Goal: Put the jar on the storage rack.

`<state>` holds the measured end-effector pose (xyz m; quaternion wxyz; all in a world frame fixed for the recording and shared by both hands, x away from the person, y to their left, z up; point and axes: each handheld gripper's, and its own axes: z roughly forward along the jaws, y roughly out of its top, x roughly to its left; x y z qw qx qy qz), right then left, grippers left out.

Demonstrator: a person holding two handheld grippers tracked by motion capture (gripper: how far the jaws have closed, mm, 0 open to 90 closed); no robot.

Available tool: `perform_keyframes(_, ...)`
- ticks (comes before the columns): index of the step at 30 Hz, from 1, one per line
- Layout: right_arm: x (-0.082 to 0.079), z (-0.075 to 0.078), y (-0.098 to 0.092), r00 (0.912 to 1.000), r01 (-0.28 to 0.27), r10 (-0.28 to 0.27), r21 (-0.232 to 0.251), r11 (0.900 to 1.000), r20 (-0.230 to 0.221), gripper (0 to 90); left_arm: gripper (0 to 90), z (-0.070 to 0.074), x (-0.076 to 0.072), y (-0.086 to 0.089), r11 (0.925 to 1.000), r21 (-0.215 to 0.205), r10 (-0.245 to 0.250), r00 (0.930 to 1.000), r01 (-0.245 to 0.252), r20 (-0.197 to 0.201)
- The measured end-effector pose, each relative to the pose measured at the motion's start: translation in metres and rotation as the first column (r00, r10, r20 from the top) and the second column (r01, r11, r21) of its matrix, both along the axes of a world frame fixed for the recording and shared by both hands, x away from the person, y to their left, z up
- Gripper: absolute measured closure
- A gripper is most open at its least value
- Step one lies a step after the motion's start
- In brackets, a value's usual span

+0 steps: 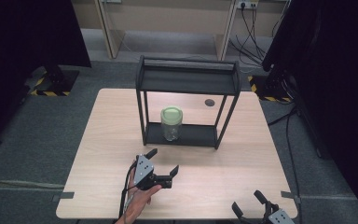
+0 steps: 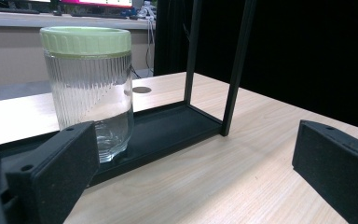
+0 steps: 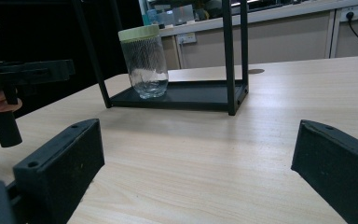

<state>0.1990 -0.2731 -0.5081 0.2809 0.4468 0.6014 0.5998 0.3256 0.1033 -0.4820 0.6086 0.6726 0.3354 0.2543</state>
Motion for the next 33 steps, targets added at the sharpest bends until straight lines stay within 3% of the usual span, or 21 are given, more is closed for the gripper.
perform_keyframes(33, -0.001, 0.0, 0.001, 1.0, -0.001, 0.001, -0.003, 1.0, 0.002, 2.3, 0.1, 0.003, -0.027, 0.004, 0.9992, -0.022, -0.033, 0.9988, 0.034, 0.035)
